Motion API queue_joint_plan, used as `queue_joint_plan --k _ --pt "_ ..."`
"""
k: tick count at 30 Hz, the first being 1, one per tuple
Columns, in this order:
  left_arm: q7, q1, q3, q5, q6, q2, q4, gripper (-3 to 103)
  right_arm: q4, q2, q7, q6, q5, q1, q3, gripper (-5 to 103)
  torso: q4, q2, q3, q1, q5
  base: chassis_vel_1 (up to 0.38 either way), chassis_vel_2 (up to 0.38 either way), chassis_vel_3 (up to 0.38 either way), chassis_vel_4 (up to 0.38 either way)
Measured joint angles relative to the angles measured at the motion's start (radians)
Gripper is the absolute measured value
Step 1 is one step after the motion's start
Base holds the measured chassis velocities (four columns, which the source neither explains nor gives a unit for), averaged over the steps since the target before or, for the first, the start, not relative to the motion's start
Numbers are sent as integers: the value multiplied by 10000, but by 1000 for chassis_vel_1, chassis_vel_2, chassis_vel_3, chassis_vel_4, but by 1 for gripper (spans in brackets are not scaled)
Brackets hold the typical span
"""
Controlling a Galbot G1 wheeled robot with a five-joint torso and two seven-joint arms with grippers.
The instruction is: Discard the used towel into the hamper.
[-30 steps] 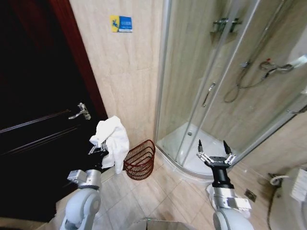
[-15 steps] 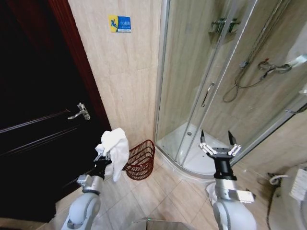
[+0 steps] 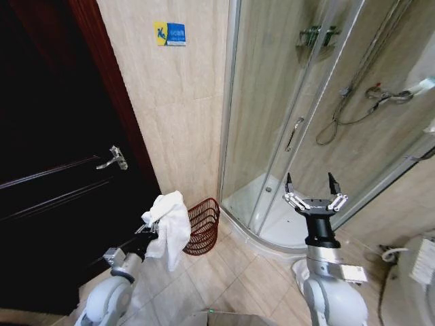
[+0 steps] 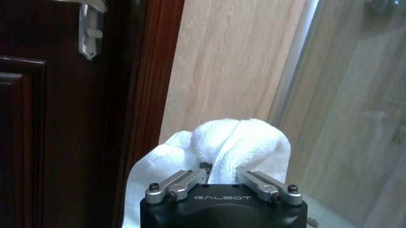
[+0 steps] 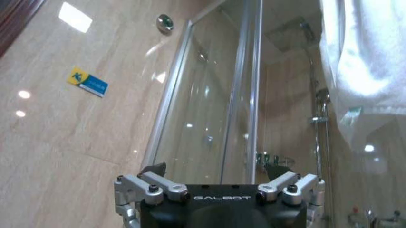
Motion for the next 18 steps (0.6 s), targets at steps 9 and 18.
queue_joint_plan --k 9,18 --pt "674 -691 582 418 -1074 140 747 4 -981 -3 343 1163 -261 -1704 -137 100 -1 0 0 0 1 0 0 0 0" --pt "904 -835 923 875 -1676 -170 1021 4 -1487 -4 963 1418 -1197 -2310 -953 100 0 0 0 -1 3 -52 -50 -45 -46"
